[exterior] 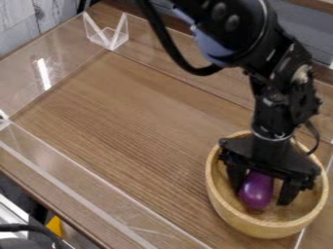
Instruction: Put the purple eggplant in the brown bowl
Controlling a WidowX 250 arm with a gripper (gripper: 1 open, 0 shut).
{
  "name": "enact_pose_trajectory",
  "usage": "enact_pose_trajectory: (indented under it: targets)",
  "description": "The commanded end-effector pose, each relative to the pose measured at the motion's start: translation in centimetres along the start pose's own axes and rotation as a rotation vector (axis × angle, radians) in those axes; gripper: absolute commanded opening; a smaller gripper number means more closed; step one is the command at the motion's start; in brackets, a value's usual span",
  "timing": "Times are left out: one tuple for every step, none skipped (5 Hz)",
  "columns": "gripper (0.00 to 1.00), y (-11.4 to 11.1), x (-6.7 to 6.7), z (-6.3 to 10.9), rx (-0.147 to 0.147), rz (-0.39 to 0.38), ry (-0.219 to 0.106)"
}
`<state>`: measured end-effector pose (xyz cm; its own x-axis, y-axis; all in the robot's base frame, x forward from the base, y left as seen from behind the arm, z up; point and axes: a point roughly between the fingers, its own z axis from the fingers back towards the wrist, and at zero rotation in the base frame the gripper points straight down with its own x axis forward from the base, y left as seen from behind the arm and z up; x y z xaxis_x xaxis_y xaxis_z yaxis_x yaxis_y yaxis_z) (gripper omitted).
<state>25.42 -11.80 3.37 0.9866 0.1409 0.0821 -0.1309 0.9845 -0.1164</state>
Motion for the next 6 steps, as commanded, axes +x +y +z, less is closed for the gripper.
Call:
enact_pose_trajectory:
  targets:
    - [0.00, -1.4, 0.6, 1.2, -0.034, 0.000, -0.059]
    - [1.00, -2.3, 0.1, 0.9, -0.034, -0.002, -0.052]
    - [0.00, -2.3, 0.5, 1.6, -0.031, 0.060, -0.060]
    - [1.00, -2.3, 0.9, 2.3, -0.030, 0.123, -0.062]
    - [1.00, -2.3, 1.9, 2.1, -0.037, 0.075, -0.052]
    - [1.00, -2.2, 2.8, 1.9, -0.043, 0.027, -0.043]
